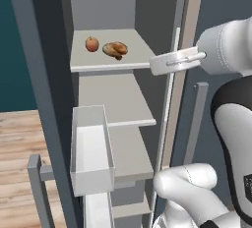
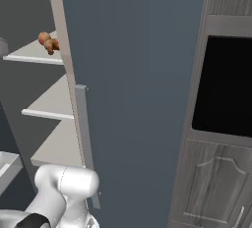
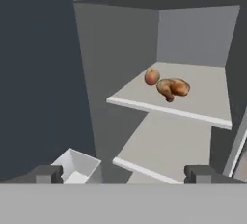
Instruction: Take the bell pepper, peach, and chicken drumstick from the freezer and place them in the bowl on the counter.
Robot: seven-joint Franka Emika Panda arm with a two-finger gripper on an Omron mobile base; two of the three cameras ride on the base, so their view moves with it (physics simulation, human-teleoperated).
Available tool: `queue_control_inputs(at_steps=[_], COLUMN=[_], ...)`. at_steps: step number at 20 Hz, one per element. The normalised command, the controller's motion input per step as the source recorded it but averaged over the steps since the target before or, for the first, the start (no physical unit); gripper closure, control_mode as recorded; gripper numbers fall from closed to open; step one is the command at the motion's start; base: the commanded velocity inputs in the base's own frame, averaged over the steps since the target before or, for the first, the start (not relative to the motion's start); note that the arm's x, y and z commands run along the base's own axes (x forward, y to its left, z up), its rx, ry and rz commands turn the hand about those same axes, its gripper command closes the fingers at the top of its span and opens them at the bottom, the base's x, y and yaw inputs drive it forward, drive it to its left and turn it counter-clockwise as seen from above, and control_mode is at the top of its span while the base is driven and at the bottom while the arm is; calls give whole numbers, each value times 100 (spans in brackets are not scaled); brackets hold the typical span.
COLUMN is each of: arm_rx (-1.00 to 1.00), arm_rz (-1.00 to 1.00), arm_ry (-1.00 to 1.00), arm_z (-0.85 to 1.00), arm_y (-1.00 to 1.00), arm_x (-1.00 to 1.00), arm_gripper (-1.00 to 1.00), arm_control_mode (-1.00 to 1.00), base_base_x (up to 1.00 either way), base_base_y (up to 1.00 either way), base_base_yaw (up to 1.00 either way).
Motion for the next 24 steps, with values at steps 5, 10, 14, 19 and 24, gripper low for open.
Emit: queue_control_inputs(at_steps=[5,10,14,19,24], arm_rx=[-4,-14,-5,0,0], arm_rz=[3,-3,-5,-9,-10], arm_ry=[1,1,1,-7,-1], arm_z=[-2,-31,-42,-6,0], arm_y=[12,0,0,0,0], arm_x=[52,67,59,50,48], arm_gripper=[-100,-100,-100,-100,-100], arm_control_mode=[-100,-100,-100,-100,-100], base_base_x=[0,0,0,0,0], base_base_y=[0,0,0,0,0], base_base_yaw=[0,0,0,0,0])
